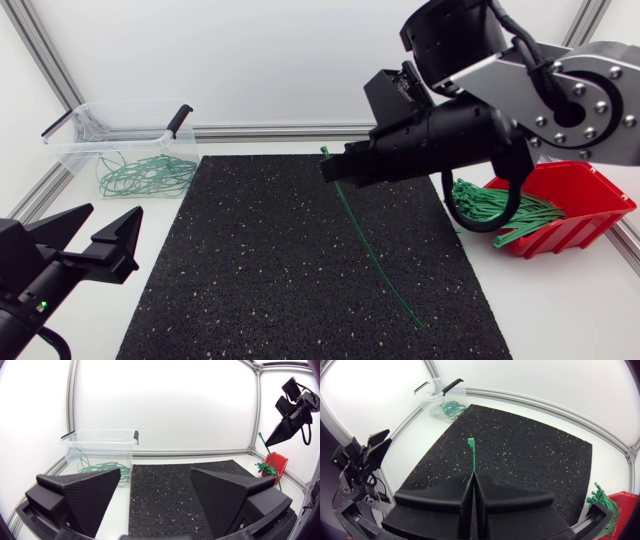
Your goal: Take a green cable tie from the red box, thread the tail through the head to close it, then place it in the transparent bin on the left.
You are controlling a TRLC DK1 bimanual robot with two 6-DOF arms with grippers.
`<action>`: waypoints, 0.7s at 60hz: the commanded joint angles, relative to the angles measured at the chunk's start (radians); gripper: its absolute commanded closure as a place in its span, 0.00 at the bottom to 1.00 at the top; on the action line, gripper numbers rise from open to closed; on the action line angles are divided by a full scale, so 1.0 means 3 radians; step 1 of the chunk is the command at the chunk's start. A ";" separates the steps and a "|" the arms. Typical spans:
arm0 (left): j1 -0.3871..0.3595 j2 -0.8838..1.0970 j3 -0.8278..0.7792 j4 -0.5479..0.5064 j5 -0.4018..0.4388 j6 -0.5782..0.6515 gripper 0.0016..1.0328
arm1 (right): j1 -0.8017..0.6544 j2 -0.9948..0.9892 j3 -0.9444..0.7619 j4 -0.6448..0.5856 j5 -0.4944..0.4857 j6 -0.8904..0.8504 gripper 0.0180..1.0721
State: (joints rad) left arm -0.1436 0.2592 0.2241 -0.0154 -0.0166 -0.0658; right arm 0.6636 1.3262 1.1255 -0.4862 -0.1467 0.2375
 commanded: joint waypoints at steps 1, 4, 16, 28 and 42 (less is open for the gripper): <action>-0.0068 0.0138 0.0194 -0.0035 -0.0037 -0.0144 0.05 | 0.0084 0.0028 0.0042 0.0051 0.0218 0.0277 0.94; -0.0094 0.0276 0.0306 -0.0097 -0.0083 -0.0185 0.05 | 0.0120 0.0053 0.0098 0.0051 0.0479 0.0431 0.94; -0.0319 0.0588 0.0541 -0.0158 -0.0221 -0.0292 0.05 | 0.0130 0.0151 0.0313 -0.0021 0.0949 0.0834 0.94; -0.0840 0.0915 0.0695 -0.0122 -0.0604 -0.0435 0.05 | 0.0222 0.0207 0.0477 -0.0041 0.1322 0.1131 0.94; -0.1454 0.1294 0.0853 0.0036 -0.1018 -0.0553 0.05 | 0.0288 0.0386 0.0702 -0.0103 0.1609 0.1305 0.94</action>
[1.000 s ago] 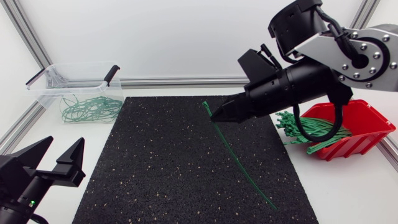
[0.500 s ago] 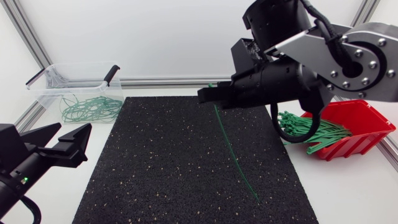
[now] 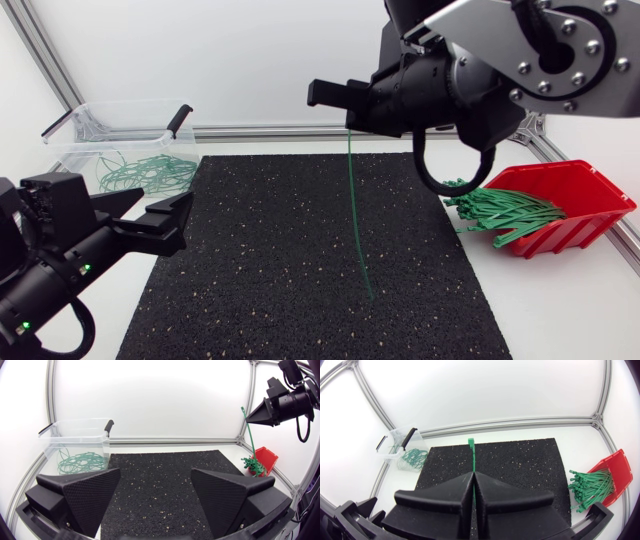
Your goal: Take a green cable tie from the red box, thread the tail through the head to close it, then place it in the transparent bin on the left.
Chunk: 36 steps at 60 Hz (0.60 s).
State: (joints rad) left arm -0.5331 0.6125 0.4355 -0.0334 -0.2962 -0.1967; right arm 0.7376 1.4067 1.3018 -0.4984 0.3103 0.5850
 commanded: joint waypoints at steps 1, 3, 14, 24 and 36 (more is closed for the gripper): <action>-0.0202 0.0142 0.0154 0.0116 -0.0107 -0.0117 0.05 | 0.0057 0.0133 0.0125 -0.0062 0.0121 0.0152 0.94; -0.0284 0.0193 0.0164 0.0157 -0.0148 -0.0117 0.05 | 0.0083 0.0158 0.0150 -0.0072 0.0198 0.0167 0.94; -0.0672 0.0490 0.0221 0.0398 -0.0281 -0.0132 0.05 | 0.0144 0.0256 0.0196 -0.0067 0.0315 0.0233 0.94; -0.0953 0.0715 0.0256 0.0653 -0.0347 -0.0132 0.06 | 0.0205 0.0302 0.0201 -0.0052 0.0546 0.0325 0.94; -0.1306 0.1170 0.0318 0.0981 -0.0449 -0.0219 0.07 | 0.0251 0.0368 0.0232 -0.0067 0.0581 0.0474 0.94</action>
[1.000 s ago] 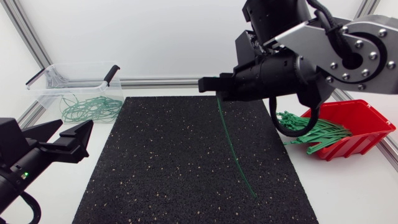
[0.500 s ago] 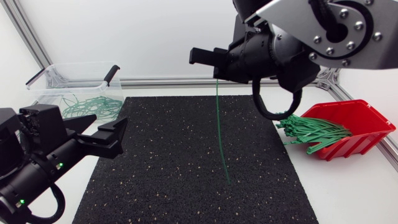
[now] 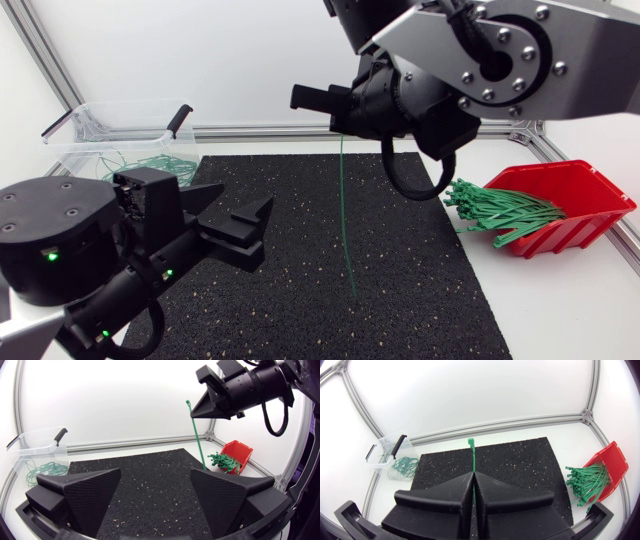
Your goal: Take a green cable tie from the red box, thread the tail through the head to close it, then place it in the transparent bin on the left.
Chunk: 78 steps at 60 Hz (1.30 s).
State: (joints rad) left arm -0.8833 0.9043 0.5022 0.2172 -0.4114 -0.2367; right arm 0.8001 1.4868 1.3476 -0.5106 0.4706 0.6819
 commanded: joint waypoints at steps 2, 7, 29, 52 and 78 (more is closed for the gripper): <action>-0.0165 0.0274 0.0095 0.0237 -0.0065 -0.0085 0.07 | 0.0068 0.0111 0.0079 -0.0026 0.0093 0.0176 0.94; -0.0236 0.0473 0.0090 0.0477 -0.0076 -0.0090 0.07 | 0.0104 0.0127 0.0095 -0.0026 0.0155 0.0212 0.94; -0.0395 0.1127 0.0167 0.1239 -0.0081 -0.0116 0.07 | 0.0207 0.0198 0.0095 0.0030 0.0339 0.0294 0.94; -0.0349 0.1276 0.0085 0.1515 0.0200 -0.0116 0.11 | 0.0171 0.0121 -0.0059 0.0183 0.0252 0.0263 0.94; -0.0205 0.1537 0.0044 0.2001 0.0231 0.0114 0.15 | 0.0258 -0.0006 -0.0222 0.0224 0.0252 0.0309 0.94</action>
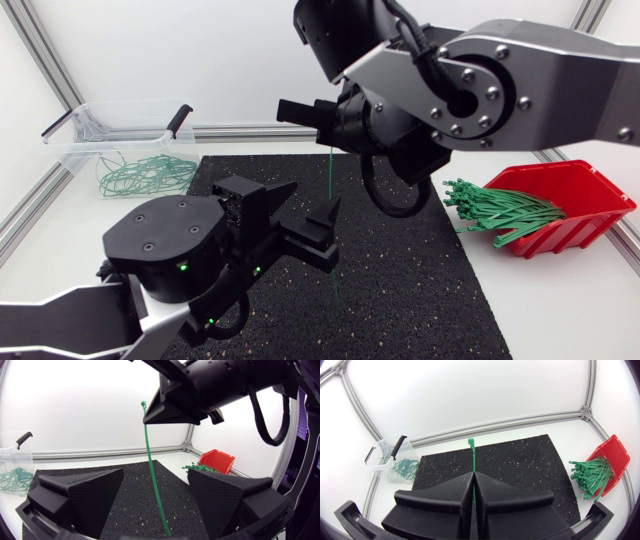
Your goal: Take a green cable tie from the red box, thread the tail through the head to close it, then place it in the transparent bin on the left.
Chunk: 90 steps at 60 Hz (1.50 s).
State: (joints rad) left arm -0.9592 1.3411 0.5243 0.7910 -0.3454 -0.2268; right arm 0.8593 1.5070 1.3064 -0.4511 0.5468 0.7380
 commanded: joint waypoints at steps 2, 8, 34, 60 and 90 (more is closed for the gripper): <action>0.0058 0.0096 -0.0025 0.0094 0.0006 0.0086 0.15 | 0.0071 -0.0074 -0.0090 0.0026 -0.0002 0.0122 0.94; 0.0068 0.0162 -0.0014 0.0150 0.0006 0.0101 0.15 | 0.0096 -0.0069 -0.0100 0.0031 -0.0002 0.0117 0.94; 0.0170 0.0352 -0.0004 0.0462 -0.0132 0.0188 0.21 | 0.0291 -0.0120 -0.0136 0.0067 0.0095 0.0133 0.94; 0.0206 0.0531 0.0047 0.0631 -0.0275 0.0224 0.68 | 0.0337 -0.0135 -0.0167 0.0051 0.0146 0.0127 0.94; 0.0170 0.0546 0.0037 0.0651 -0.0301 0.0245 0.96 | 0.0372 -0.0125 -0.0182 0.0036 0.0146 0.0102 0.94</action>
State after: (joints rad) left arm -0.9043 1.4879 0.5247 0.9695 -0.4252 -0.1780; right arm 0.9592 1.4849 1.2755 -0.4412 0.5812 0.7563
